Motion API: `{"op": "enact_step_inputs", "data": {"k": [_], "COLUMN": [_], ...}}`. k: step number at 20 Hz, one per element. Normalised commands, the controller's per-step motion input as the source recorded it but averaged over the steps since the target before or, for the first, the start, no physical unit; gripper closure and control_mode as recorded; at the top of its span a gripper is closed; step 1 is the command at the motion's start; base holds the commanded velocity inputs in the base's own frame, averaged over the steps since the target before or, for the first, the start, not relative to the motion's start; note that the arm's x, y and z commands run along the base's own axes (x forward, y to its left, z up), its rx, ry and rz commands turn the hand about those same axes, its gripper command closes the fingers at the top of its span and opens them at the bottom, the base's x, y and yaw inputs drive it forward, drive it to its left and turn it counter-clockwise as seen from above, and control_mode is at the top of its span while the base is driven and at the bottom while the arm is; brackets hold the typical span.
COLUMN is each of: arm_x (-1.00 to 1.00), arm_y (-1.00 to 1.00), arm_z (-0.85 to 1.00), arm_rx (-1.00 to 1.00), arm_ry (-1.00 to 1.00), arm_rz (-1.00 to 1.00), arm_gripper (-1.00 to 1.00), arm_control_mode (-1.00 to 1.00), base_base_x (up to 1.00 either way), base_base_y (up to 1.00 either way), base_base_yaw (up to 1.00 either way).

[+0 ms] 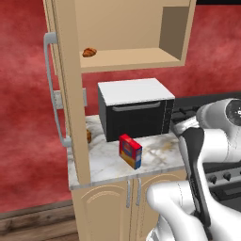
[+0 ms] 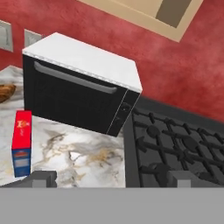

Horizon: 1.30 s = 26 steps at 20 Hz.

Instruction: Pick the canned food and boxed food from the counter and place them in the cabinets closest to them.

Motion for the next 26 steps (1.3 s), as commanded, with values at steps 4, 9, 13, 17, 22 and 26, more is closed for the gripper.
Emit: {"op": "enact_step_inputs", "data": {"k": [4,9,13,17,22,26], "arm_x": [0.01,0.02,0.12,0.03,0.15,0.21], "arm_y": [0.31,0.22,0.22,0.22,0.29,0.33], "arm_z": [-0.36,-0.42,-0.49,-0.50,-0.48,-0.44], "arm_rx": [0.00,0.03,0.07,0.10,0.03,0.00], "arm_ry": [0.04,0.05,0.07,0.05,0.02,0.00], "arm_rz": [0.00,0.01,0.03,0.05,0.02,0.00], "arm_gripper": [-1.00,-1.00,-1.00,-1.00,-1.00,-1.00], "arm_control_mode": [-1.00,-1.00,-1.00,-1.00,-1.00,-1.00], "base_base_x": [0.00,0.00,0.00,0.00,0.00,0.00], "base_base_y": [0.00,0.00,0.00,0.00,0.00,0.00], "base_base_yaw": [0.00,0.00,0.00,0.00,0.00,0.00]}}
